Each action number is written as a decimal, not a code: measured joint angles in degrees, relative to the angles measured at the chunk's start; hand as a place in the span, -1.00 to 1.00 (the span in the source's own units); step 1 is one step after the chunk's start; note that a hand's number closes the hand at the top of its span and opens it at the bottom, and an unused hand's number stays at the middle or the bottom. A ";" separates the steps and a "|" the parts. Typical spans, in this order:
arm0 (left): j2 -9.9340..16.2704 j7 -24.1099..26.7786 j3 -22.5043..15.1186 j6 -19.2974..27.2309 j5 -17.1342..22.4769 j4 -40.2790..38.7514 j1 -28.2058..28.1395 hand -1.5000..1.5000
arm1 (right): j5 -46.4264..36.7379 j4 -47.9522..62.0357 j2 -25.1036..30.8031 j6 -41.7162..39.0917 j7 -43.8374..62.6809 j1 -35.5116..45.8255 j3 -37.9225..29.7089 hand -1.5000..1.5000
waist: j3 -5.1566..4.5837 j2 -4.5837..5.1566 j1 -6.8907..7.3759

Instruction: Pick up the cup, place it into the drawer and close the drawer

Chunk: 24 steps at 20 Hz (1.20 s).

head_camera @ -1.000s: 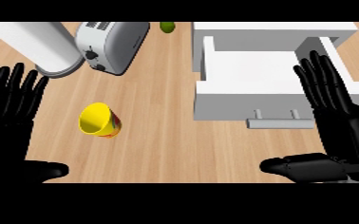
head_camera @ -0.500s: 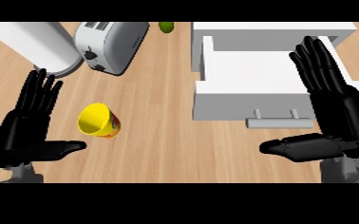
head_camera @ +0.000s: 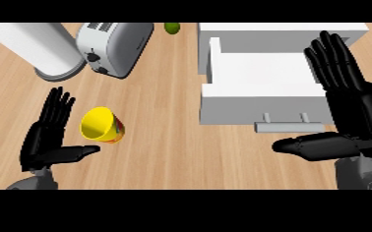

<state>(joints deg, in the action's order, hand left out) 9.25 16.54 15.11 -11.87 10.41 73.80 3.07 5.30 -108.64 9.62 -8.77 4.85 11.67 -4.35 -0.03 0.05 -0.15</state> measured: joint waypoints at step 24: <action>6.93 36.57 4.28 -1.52 -8.40 -57.75 18.58 -1.00 | 0.70 -0.15 0.53 -1.29 2.08 2.18 -1.41 -1.00 | -0.08 0.22 -0.65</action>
<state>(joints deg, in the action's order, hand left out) 16.18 53.11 19.40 -13.40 2.01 16.05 21.65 6.00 -108.79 10.15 -10.06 6.92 13.86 -5.75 -0.12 0.28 -0.80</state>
